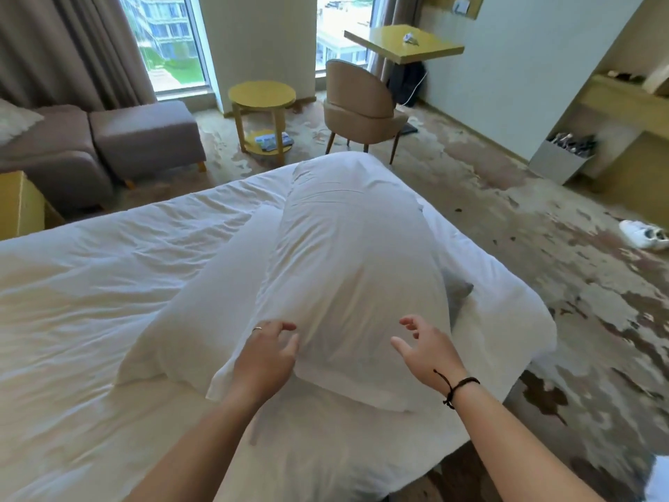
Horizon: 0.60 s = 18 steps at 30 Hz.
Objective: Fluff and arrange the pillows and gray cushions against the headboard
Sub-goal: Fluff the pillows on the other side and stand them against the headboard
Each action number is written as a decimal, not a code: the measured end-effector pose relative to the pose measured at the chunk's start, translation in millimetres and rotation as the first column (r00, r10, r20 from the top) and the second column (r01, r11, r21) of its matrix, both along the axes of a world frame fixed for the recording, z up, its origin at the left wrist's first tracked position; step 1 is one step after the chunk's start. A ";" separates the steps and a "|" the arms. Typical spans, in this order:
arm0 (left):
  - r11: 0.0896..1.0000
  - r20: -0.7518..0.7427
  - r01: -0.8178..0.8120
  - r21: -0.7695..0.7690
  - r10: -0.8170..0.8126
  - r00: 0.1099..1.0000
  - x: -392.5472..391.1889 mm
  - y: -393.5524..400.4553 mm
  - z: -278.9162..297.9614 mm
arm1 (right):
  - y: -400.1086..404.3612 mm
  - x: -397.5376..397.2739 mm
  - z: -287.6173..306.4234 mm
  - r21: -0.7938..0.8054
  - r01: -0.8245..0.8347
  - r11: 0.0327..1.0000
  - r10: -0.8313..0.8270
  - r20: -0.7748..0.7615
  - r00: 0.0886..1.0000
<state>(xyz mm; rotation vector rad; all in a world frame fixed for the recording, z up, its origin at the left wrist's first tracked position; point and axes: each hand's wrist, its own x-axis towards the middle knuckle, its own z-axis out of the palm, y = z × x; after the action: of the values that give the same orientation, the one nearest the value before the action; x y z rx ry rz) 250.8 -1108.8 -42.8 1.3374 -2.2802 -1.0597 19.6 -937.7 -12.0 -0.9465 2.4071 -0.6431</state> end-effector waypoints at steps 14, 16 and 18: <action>0.854 0.415 -0.484 0.192 0.376 0.829 -96.5 -115.2 -65.6 | -198.0 -127.4 -25.4 0.026 -0.581 0.814 0.577 -0.150 0.802; 0.829 0.384 -0.522 0.202 0.423 0.821 -104.8 -119.0 -67.6 | -227.1 -131.2 -28.8 0.082 -0.688 0.721 0.684 -0.244 0.688; 0.808 0.363 -0.549 0.214 0.456 0.813 -109.5 -121.2 -70.7 | -253.3 -132.2 -33.0 0.156 -0.766 0.623 0.769 -0.300 0.565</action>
<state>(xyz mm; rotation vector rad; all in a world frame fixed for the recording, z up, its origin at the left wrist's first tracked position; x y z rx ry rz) 141.3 -1230.0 -113.5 2.2164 -1.7821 -1.1037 -112.5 -1191.0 -44.9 -2.0709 1.9068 -0.1214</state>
